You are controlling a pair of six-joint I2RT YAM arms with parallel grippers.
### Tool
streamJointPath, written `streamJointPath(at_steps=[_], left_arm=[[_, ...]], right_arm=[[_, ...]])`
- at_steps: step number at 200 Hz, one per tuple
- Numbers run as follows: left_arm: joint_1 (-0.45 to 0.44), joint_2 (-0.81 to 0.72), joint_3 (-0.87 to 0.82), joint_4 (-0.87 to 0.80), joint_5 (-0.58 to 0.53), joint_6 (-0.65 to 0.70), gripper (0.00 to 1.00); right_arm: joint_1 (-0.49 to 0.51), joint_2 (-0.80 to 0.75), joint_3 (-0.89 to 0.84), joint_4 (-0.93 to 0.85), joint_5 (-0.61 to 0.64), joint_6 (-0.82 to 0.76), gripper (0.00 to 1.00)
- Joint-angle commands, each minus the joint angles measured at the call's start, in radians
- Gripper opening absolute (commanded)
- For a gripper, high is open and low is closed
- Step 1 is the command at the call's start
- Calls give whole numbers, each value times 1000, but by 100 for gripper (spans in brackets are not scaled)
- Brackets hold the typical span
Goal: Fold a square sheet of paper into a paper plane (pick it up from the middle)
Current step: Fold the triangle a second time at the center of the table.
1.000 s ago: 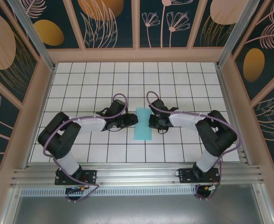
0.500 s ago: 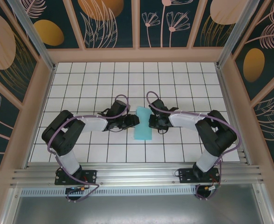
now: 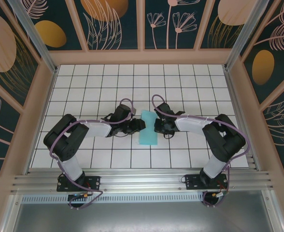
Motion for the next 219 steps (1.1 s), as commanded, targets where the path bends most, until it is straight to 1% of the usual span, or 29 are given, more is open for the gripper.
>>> streamJointPath(at_steps=[1, 26, 38, 50, 77, 85, 91, 101, 111, 122, 142, 159, 174, 185, 198, 207, 219], left_arm=[[4, 9, -8, 40, 25, -14, 39], [4, 4, -9, 52, 33, -19, 35], [5, 4, -7, 45, 26, -16, 33], [6, 2, 0, 31, 18, -9, 29], [5, -11, 4, 20, 8, -4, 30], [4, -12, 8, 17, 9, -2, 30], [5, -12, 10, 12, 11, 0, 30], [5, -10, 15, 5, 9, 3, 30], [5, -10, 18, 2, 14, 2, 29], [4, -9, 22, 4, 19, -1, 29], [5, -12, 35, -11, 15, -5, 27], [5, -15, 47, -21, 15, -8, 25], [5, -15, 53, -25, 14, -16, 25], [5, -15, 59, -35, 13, -13, 25], [6, -15, 63, -43, 8, -13, 25], [6, -12, 65, -47, 10, -13, 25], [6, -12, 64, -47, 15, -14, 25]], right_arm=[[10, 35, -24, 2, -15, 9, 22], [10, -20, -23, 31, -30, 16, 23], [10, -58, -23, 31, -13, 26, 25], [10, -104, -30, 27, 12, 42, 26], [15, -245, -116, 82, 45, 60, 29], [17, -293, -154, 103, 62, 66, 33], [17, -331, -180, 123, 62, 62, 40], [17, -383, -223, 166, 54, 40, 47], [20, -425, -262, 205, 6, 22, 52], [31, -464, -299, 253, -27, -11, 56], [88, -508, -362, 320, -3, -76, 58], [183, -516, -404, 374, 45, -159, 60], [296, -494, -407, 408, 154, -237, 61], [389, -468, -394, 422, 258, -301, 61], [470, -434, -385, 451, 362, -369, 61], [500, -410, -377, 471, 395, -399, 62], [527, -375, -366, 492, 382, -442, 63]])
